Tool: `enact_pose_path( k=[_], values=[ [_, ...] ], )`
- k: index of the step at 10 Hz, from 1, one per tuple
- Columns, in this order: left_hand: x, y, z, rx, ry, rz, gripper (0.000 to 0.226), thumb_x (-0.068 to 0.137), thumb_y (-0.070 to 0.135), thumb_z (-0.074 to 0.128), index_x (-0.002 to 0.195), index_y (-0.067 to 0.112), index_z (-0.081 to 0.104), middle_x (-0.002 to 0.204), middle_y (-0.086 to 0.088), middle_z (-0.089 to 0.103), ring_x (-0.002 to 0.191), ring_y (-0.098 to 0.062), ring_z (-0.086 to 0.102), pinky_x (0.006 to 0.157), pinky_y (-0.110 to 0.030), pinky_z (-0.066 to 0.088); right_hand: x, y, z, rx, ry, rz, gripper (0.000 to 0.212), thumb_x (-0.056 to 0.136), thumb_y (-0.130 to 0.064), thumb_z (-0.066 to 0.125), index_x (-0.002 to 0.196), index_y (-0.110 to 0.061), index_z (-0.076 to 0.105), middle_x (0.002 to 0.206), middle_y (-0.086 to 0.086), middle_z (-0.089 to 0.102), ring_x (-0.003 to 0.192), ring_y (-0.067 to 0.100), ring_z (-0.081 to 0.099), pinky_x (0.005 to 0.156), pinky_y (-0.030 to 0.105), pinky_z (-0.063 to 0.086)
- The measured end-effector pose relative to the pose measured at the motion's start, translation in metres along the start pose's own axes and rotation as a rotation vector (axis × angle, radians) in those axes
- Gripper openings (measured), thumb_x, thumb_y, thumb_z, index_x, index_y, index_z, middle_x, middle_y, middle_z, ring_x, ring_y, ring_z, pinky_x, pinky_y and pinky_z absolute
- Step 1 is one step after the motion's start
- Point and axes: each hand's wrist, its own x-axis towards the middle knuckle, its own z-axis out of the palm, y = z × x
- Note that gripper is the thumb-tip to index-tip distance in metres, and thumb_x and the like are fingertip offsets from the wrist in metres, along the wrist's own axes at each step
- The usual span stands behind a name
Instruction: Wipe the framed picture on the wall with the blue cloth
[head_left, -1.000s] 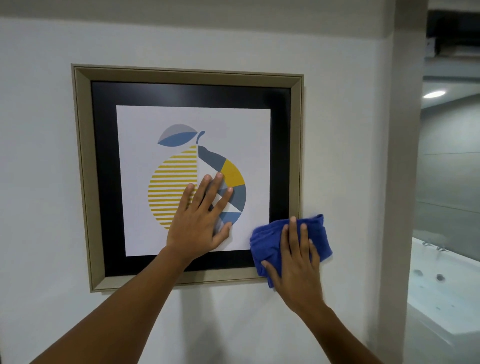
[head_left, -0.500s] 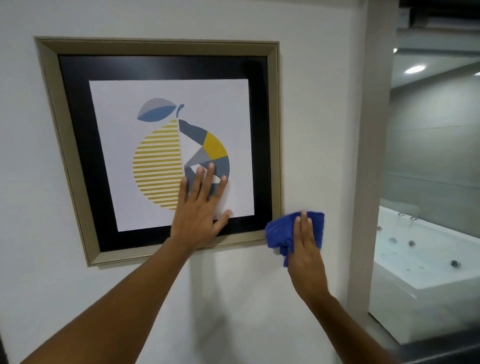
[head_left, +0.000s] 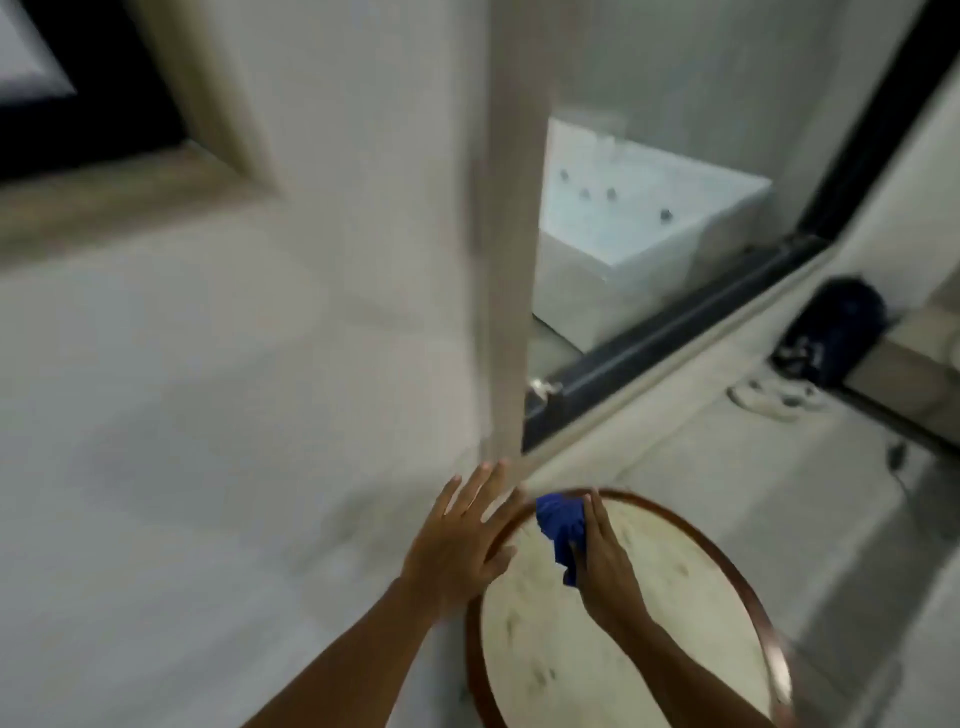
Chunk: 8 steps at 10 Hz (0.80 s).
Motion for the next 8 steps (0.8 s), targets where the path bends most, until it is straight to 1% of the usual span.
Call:
enact_pose_path(
  k=[1,2,3,4,5,6,7,8],
  values=[
    [-0.015,0.061,0.121,-0.178,-0.25,0.042,0.077,0.096,0.055,0.045,0.16,0.023,0.018,0.169,-0.01,0.013,0.154,-0.03,0.018,0.115,-0.052,0.039,0.012,0.122,-0.043,-0.132,0.152,0.246,0.074,0.093,-0.078,0.028,0.098,-0.017,0.071,0.071,0.004,0.068,0.059,0.016,0.06,0.065,0.039,0.054],
    [-0.023,0.102,0.201,-0.249,-0.349,0.074,0.077,0.096,0.052,0.044,0.161,0.023,0.013,0.17,-0.01,0.008,0.155,-0.029,0.014,0.118,-0.051,0.034,0.023,0.193,-0.055,-0.449,0.107,0.181,0.044,0.105,-0.046,0.041,0.139,-0.02,0.053,0.111,-0.005,0.072,0.092,0.014,0.069,0.08,0.038,0.058],
    [-0.031,0.143,0.303,-0.279,-0.455,0.118,0.078,0.1,0.046,0.037,0.159,0.024,-0.007,0.169,-0.007,-0.01,0.157,-0.027,-0.001,0.123,-0.05,0.02,0.037,0.3,-0.036,-1.041,-0.18,0.015,0.064,0.105,-0.042,0.037,0.158,-0.014,0.013,0.166,0.01,0.006,0.151,0.03,0.014,0.115,0.043,0.03],
    [-0.033,0.16,0.358,-0.24,-0.526,0.172,0.076,0.103,0.044,0.034,0.158,0.02,-0.012,0.167,-0.007,-0.019,0.157,-0.028,-0.007,0.124,-0.049,0.013,0.038,0.359,-0.017,-1.184,-0.228,0.034,0.068,0.104,-0.052,0.028,0.159,-0.017,0.007,0.166,0.011,-0.009,0.153,0.029,-0.004,0.119,0.043,0.017],
    [-0.043,0.171,0.401,-0.172,-0.579,0.209,0.068,0.105,0.042,0.029,0.161,0.016,0.0,0.168,-0.008,-0.016,0.157,-0.03,-0.006,0.125,-0.049,0.012,0.03,0.403,-0.002,-1.113,-0.097,0.009,0.07,0.102,-0.05,0.038,0.158,-0.014,0.015,0.165,0.013,0.0,0.152,0.03,0.002,0.12,0.042,0.014],
    [-0.045,0.171,0.411,-0.182,-0.556,0.175,0.065,0.105,0.04,0.028,0.16,0.015,0.003,0.169,-0.008,-0.007,0.156,-0.03,-0.003,0.125,-0.048,0.011,0.028,0.41,-0.001,-1.09,-0.091,-0.011,0.071,0.101,-0.049,0.043,0.157,-0.013,0.018,0.165,0.013,0.005,0.152,0.03,0.005,0.119,0.041,0.014],
    [-0.027,0.177,0.39,-0.161,-0.68,0.169,0.065,0.106,0.038,0.026,0.159,0.012,-0.001,0.168,-0.011,-0.012,0.156,-0.032,-0.009,0.126,-0.047,-0.002,0.046,0.384,-0.012,-1.103,-0.278,0.116,0.075,0.101,-0.051,0.041,0.158,-0.017,0.007,0.165,0.011,-0.011,0.152,0.028,-0.005,0.121,0.04,0.013],
    [-0.01,0.179,0.354,-0.158,-0.825,0.204,0.067,0.106,0.038,0.03,0.159,0.008,0.001,0.17,-0.013,-0.01,0.156,-0.032,-0.01,0.125,-0.05,-0.004,0.059,0.34,-0.031,-1.003,-0.478,0.284,0.073,0.101,-0.048,0.044,0.159,-0.021,0.009,0.166,0.01,-0.011,0.152,0.029,0.002,0.119,0.041,0.019]
  ],
)
